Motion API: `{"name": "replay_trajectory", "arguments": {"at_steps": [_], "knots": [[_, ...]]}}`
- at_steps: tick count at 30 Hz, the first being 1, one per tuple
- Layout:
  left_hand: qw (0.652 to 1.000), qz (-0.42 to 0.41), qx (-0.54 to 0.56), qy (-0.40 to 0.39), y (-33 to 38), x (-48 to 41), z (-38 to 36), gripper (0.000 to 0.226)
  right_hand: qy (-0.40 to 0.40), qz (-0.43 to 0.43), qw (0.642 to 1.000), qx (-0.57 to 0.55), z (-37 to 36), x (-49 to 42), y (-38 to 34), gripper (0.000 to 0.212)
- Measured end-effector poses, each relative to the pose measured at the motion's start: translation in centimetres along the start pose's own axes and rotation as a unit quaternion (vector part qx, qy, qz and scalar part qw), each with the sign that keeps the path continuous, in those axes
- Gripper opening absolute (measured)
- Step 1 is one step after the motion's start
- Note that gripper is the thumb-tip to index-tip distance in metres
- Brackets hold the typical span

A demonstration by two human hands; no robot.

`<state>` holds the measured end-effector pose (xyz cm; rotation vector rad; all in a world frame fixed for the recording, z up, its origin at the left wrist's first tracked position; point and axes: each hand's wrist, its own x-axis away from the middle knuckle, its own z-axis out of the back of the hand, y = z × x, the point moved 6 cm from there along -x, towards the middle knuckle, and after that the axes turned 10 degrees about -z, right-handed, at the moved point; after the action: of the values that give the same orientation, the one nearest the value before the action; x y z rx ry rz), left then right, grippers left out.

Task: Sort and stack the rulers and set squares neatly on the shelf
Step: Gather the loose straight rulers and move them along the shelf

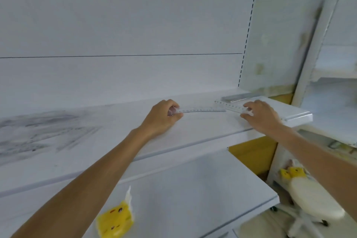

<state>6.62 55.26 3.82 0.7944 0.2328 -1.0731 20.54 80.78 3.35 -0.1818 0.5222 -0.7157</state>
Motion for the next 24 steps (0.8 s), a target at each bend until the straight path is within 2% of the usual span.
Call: {"name": "replay_trajectory", "arguments": {"at_steps": [5, 10, 15, 18, 24], "knots": [[0.999, 0.019, 0.038, 0.002, 2.4, -4.2, -5.6, 0.025, 0.008, -0.014, 1.000, -0.010, 1.3, -3.0, 7.1, 0.037], [0.999, 0.024, 0.049, -0.009, 3.7, -8.0, -8.6, 0.024, 0.006, -0.015, 1.000, -0.013, 1.1, -5.8, 11.2, 0.036], [0.999, 0.007, 0.044, -0.002, 4.4, -12.0, -9.4, 0.023, 0.023, -0.010, 0.999, -0.040, 0.6, -8.8, 12.2, 0.036], [0.999, 0.003, 0.035, -0.004, 4.2, -14.5, -9.9, 0.022, 0.026, 0.000, 1.000, -0.017, 0.3, -10.6, 12.2, 0.036], [0.998, 0.020, 0.049, 0.038, 3.5, -16.9, -11.5, 0.020, -0.002, 0.063, 0.998, -0.022, -1.5, -15.2, 12.6, 0.032]]}}
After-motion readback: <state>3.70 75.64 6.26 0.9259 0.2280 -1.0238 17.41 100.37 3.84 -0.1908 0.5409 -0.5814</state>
